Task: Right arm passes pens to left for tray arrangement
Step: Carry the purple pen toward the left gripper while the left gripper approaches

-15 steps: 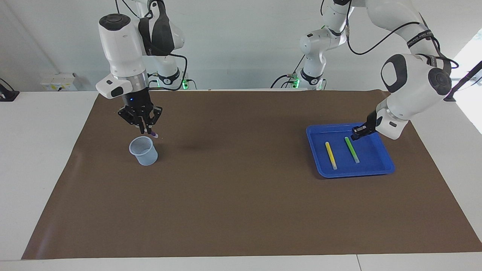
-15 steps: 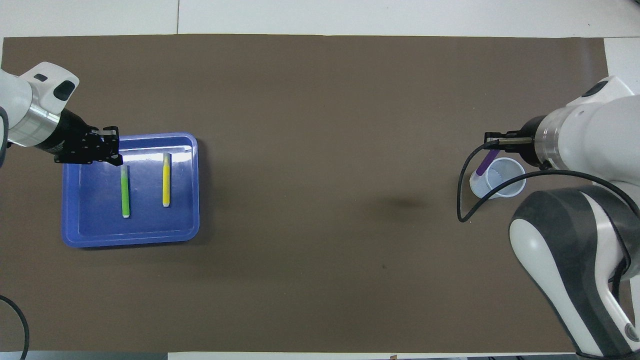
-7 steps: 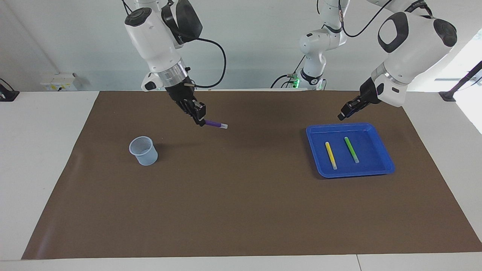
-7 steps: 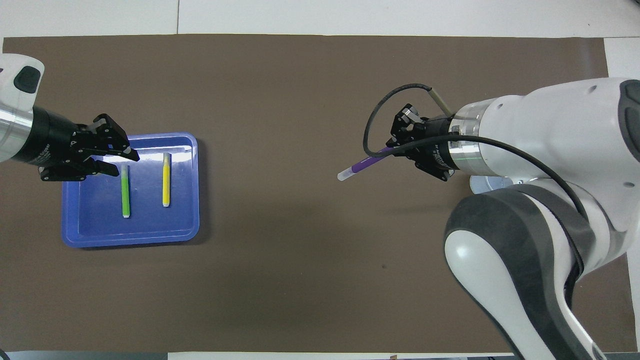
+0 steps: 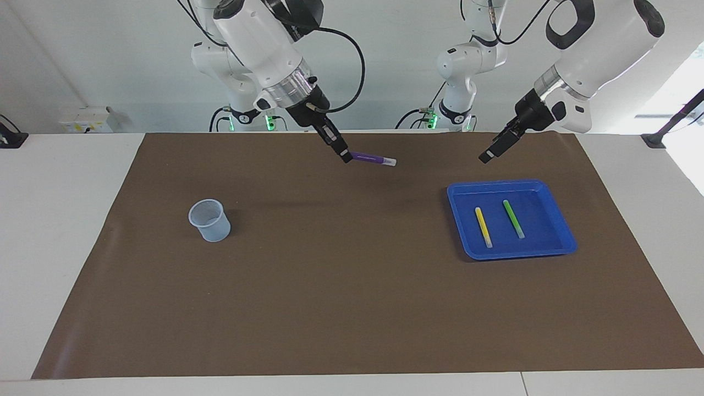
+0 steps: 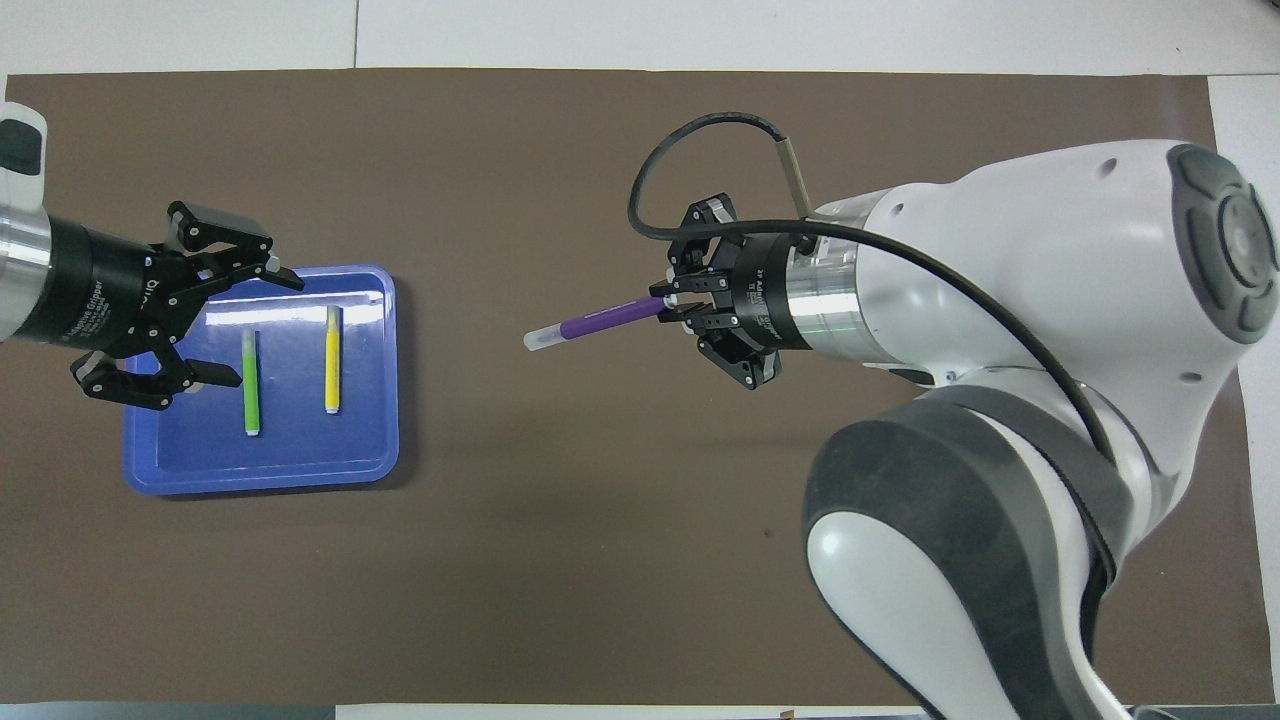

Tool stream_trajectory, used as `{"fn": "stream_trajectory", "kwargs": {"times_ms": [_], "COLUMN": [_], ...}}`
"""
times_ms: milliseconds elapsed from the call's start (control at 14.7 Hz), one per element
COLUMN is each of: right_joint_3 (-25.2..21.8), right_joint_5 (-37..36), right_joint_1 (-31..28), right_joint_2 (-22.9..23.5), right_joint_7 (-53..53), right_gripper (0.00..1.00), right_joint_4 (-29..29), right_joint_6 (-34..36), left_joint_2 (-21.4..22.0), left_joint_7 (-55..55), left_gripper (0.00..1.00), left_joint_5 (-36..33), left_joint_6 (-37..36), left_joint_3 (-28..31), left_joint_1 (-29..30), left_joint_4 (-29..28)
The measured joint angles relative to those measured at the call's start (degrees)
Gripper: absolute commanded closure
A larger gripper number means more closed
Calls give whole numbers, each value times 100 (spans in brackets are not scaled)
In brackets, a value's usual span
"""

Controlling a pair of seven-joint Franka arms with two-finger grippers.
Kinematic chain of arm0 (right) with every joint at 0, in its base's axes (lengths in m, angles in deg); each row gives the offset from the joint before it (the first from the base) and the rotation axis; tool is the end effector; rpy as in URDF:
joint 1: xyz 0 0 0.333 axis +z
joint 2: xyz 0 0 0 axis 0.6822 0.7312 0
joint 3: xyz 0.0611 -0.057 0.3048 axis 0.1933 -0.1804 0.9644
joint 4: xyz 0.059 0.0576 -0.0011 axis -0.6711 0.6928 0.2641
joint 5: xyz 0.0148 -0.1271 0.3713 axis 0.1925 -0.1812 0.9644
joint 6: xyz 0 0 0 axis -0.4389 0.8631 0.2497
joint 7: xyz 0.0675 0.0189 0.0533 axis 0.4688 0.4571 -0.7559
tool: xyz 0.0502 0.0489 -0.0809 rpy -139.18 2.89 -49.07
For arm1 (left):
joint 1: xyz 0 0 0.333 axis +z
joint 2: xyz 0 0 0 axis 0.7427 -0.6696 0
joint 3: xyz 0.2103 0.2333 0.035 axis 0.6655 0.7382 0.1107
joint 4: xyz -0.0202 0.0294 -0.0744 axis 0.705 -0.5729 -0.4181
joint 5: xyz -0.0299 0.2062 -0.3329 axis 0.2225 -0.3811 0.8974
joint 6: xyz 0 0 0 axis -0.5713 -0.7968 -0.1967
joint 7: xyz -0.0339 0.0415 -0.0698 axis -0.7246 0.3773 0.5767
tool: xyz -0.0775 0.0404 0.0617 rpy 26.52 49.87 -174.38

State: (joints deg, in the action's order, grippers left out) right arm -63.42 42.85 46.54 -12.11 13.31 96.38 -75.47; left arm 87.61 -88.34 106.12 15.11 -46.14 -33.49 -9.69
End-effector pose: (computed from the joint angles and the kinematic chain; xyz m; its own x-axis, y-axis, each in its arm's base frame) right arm 0.5356 0.2945 0.5991 0.4179 -0.7992 -0.4320 -0.8989 -0.2949 -0.3241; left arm 0.5277 -0.1112 0.6078 0.6524 0.6858 -0.3225 0.7555 -0.6222 0.2053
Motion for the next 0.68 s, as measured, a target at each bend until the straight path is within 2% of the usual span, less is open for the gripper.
{"fn": "stream_trajectory", "kwargs": {"times_ms": [408, 680], "right_joint_3": [511, 740], "right_joint_5": [45, 46], "right_joint_1": [10, 13], "right_joint_2": [185, 265], "right_joint_7": [664, 955], "right_gripper": [100, 100], "right_joint_4": [-101, -118], "right_joint_6": [-122, -227], "left_joint_2": [462, 609], "left_joint_7": [-2975, -4964], "left_gripper": [0, 0], "left_joint_5": [34, -510], "left_joint_6": [222, 462], "left_joint_3": [-31, -154], "left_joint_1": [-318, -994], "left_joint_4": [18, 6]}}
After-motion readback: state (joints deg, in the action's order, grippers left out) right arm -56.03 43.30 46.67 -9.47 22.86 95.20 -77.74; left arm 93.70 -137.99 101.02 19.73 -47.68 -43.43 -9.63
